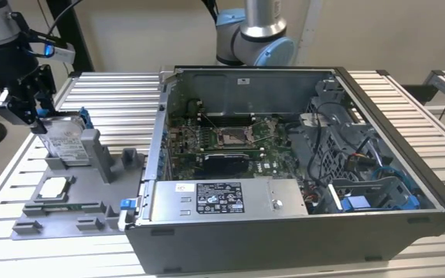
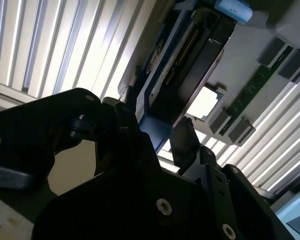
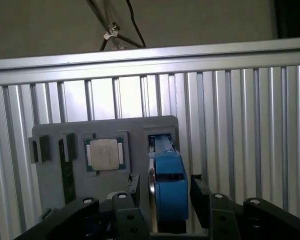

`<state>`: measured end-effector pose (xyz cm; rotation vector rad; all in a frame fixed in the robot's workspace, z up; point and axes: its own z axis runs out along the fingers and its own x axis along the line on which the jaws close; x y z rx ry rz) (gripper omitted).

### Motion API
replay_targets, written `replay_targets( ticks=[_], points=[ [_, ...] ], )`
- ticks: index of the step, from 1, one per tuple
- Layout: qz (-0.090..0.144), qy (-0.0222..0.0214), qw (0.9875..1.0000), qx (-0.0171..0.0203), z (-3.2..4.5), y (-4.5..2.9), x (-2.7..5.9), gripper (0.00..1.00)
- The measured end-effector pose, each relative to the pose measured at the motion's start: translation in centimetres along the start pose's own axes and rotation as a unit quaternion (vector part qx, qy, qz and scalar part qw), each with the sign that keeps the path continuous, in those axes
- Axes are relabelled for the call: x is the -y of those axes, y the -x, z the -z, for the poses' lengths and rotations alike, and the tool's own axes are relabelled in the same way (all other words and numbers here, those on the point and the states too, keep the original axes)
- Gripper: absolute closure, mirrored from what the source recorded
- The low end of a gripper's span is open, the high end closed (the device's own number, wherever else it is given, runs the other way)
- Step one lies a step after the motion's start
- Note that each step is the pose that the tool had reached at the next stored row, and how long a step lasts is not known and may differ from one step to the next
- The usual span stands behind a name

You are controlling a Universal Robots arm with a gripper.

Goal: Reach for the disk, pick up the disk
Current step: 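Pick up the disk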

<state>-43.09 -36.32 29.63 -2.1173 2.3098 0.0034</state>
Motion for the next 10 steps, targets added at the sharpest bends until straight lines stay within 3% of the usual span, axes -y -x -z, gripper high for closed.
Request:
replay_targets(
  ticks=[10],
  points=[
    [0.001,-0.0002,1.0000,0.0000,-1.81,-0.01,-0.19,0.00]
  ],
)
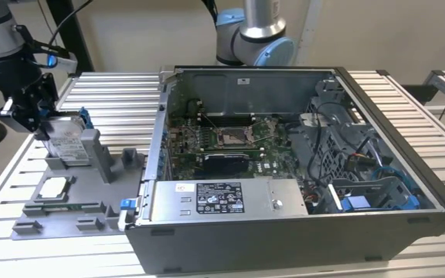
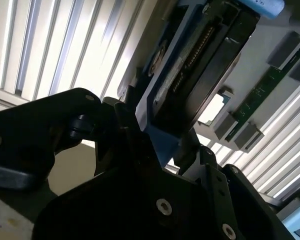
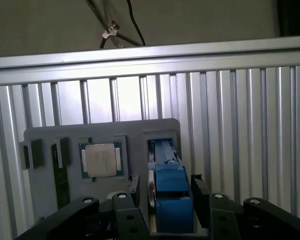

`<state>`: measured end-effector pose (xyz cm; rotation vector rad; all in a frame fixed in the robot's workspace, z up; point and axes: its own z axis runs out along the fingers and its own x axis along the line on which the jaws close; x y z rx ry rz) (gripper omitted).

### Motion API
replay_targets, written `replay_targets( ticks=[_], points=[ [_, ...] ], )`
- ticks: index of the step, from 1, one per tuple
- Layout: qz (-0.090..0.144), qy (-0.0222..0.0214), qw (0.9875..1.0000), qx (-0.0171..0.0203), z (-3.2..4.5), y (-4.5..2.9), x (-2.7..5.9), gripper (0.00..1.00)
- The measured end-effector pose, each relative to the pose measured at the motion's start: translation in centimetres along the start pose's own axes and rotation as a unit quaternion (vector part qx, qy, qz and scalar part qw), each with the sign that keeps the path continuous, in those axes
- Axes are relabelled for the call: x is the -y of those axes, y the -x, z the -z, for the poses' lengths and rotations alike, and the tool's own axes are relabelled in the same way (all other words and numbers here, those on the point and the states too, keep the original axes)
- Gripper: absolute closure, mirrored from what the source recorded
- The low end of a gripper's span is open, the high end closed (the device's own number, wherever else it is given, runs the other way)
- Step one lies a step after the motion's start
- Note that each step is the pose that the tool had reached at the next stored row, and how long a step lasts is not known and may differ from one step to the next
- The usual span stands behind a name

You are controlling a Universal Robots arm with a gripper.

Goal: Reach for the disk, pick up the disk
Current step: 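Pick up the disk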

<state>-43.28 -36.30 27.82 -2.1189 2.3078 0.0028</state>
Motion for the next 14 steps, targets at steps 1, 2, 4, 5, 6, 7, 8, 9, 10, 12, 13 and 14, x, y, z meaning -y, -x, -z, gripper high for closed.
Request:
replay_targets(
  ticks=[1,2,4,5,6,7,8,9,10,12,13,14],
  points=[
    [0.000,-0.0001,1.0000,0.0000,-0.18,0.00,0.00,0.00],
    [0.000,-0.0001,1.0000,0.0000,-0.37,0.00,0.00,0.00],
    [0.000,-0.0002,1.0000,0.0001,-0.73,0.00,0.00,0.00],
    [0.001,-0.0003,1.0000,0.0000,-0.90,-0.01,0.00,0.00],
    [0.001,-0.0005,1.0000,0.0001,-1.10,-0.01,-0.01,0.00],
    [0.001,-0.0006,1.0000,0.0002,-1.26,-0.01,-0.01,0.00],
    [0.001,-0.0007,1.0000,0.0003,-1.45,-0.01,-0.01,0.00],
    [0.001,-0.0010,1.0000,0.0006,-1.54,-0.01,-0.01,0.00],
    [0.001,-0.0008,1.0000,0.0009,-1.53,-0.01,-0.02,0.00],
    [0.001,-0.0009,1.0000,0.0011,-1.54,-0.01,-0.01,0.00],
    [0.001,-0.0009,1.0000,0.0011,-1.54,-0.01,-0.01,0.00],
    [0.001,-0.0009,1.0000,0.0012,-1.54,-0.01,-0.01,0.00]
  ],
)
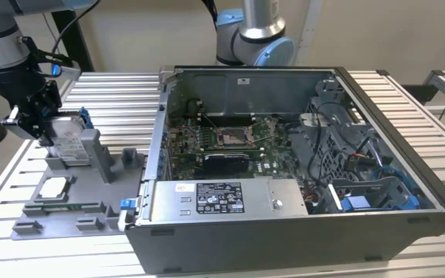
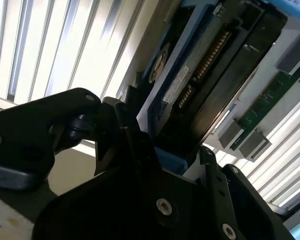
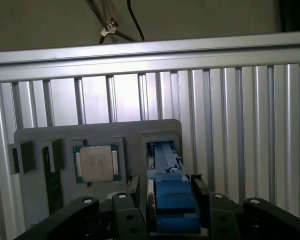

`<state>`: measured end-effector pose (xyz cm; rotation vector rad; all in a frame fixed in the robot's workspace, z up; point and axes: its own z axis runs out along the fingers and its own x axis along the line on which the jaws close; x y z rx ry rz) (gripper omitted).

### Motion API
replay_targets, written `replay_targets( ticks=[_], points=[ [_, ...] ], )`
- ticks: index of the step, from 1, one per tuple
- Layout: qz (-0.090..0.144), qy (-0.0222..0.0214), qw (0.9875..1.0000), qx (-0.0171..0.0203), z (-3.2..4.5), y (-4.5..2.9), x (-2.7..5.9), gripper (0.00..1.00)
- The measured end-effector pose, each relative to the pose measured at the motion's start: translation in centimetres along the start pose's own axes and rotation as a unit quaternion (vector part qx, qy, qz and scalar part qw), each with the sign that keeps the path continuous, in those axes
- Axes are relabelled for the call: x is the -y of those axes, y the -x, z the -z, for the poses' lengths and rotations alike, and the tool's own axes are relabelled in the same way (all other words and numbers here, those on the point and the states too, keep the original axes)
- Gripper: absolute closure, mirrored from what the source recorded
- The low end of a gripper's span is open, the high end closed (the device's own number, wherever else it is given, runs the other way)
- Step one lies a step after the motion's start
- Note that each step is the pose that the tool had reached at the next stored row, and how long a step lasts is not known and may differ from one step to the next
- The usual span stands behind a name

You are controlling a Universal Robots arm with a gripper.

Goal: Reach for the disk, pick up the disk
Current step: 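Pick up the disk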

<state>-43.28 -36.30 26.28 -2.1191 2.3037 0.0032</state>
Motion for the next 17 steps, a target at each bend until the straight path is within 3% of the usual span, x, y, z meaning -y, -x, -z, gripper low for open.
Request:
replay_targets(
  ticks=[1,2,17],
  points=[
    [0.000,-0.0001,1.0000,0.0001,-0.01,0.00,0.00,0.00],
    [0.000,0.0000,1.0000,0.0001,0.00,0.00,0.00,1.00],
    [0.000,0.0000,1.0000,0.0005,0.00,0.00,0.00,1.00]
  ],
)
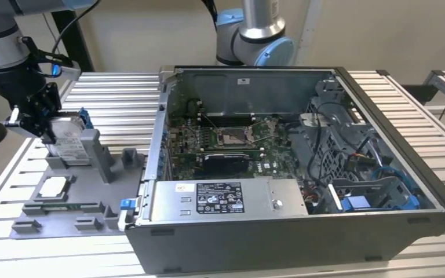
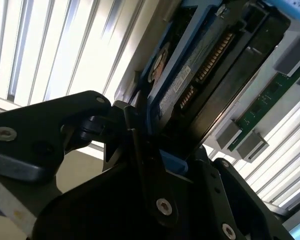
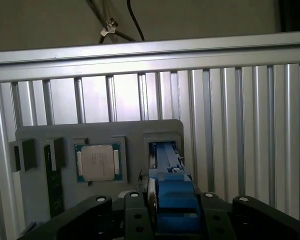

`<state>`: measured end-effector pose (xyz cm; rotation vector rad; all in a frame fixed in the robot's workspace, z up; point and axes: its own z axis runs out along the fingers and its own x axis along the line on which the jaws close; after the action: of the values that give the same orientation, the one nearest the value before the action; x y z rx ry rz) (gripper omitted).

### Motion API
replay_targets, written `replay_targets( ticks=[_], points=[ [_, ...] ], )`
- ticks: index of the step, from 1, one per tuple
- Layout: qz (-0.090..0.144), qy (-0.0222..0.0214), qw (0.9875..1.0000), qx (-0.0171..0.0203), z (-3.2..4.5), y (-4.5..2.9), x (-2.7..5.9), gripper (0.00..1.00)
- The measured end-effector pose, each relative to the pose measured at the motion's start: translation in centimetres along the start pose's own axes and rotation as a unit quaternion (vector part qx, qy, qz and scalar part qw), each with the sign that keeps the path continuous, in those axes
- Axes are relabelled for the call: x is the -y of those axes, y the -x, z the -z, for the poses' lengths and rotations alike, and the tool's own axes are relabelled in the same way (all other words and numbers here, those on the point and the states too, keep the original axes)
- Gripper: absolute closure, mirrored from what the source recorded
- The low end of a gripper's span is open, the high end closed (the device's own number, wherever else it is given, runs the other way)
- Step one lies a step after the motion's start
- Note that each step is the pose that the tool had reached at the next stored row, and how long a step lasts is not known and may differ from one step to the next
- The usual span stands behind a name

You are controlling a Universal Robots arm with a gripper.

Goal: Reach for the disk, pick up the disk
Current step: 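Pick up the disk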

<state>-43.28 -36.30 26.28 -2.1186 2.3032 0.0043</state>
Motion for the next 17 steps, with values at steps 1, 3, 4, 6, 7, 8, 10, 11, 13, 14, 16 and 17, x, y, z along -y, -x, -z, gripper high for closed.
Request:
replay_targets(
  ticks=[1,3,4,6,7,8,10,11,13,14,16,17],
  points=[
    [0.000,0.0000,1.0000,0.0000,0.00,0.00,0.00,1.00],
    [0.000,0.0000,1.0000,0.0001,0.00,0.00,0.00,1.00],
    [0.000,0.0000,1.0000,0.0001,0.00,0.00,0.00,1.00],
    [0.000,0.0000,1.0000,0.0002,0.00,0.00,0.00,1.00],
    [0.000,0.0000,1.0000,0.0002,0.00,0.00,0.00,1.00],
    [0.000,0.0000,1.0000,0.0002,0.00,0.00,0.00,1.00],
    [0.000,0.0000,1.0000,0.0003,0.00,0.00,0.00,1.00],
    [0.000,0.0000,1.0000,0.0003,0.00,0.00,0.00,1.00],
    [0.000,0.0000,1.0000,0.0003,0.00,0.00,0.00,1.00],
    [0.000,0.0000,1.0000,0.0004,0.00,0.00,0.00,1.00],
    [0.000,0.0001,1.0000,0.0004,0.00,0.00,0.00,1.00],
    [0.000,0.0001,1.0000,0.0004,0.00,0.00,0.00,1.00]
  ],
)
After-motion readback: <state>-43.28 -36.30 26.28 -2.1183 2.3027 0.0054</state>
